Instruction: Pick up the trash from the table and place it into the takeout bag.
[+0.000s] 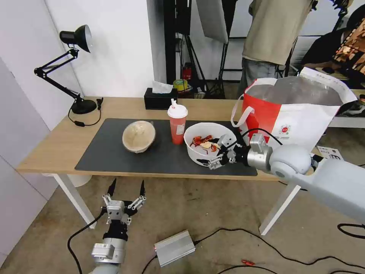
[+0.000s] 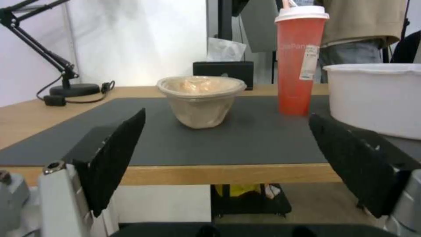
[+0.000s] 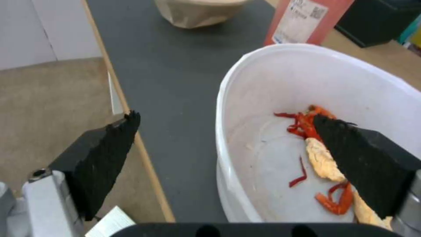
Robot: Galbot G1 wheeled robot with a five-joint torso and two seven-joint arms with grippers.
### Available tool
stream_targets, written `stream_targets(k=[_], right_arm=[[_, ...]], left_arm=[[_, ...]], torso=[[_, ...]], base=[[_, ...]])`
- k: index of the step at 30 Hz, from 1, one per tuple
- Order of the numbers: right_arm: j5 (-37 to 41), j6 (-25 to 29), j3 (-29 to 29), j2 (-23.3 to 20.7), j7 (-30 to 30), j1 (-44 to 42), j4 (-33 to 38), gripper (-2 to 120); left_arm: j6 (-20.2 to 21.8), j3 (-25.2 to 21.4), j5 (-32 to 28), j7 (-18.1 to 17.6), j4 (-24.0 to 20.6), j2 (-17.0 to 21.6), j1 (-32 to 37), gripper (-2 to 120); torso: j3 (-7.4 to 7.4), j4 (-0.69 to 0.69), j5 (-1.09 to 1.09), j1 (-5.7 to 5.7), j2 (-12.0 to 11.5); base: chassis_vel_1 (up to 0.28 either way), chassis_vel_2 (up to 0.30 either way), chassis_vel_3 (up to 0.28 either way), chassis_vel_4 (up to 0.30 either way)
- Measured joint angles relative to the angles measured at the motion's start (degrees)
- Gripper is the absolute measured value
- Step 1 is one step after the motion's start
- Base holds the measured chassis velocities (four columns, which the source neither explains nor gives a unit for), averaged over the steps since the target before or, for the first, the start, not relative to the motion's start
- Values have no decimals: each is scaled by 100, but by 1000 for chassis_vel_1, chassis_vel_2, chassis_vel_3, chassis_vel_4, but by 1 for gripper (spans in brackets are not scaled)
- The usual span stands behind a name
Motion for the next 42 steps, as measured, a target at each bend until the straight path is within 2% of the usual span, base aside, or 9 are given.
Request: stream_targets(k=[10,42], right_arm=[[-70,5,-148,247,9,90,-301,100],[-298,40,-196,349,2,-6,-647,100]], left_arm=[[-101,-24,-11,5,108,-9,-20,100],[-121,51,5,16,235,-23,-88,100]], torso=[[0,1,0,0,0],[0,1,1,0,1]], base=[[0,0,0,0],[0,0,0,0]])
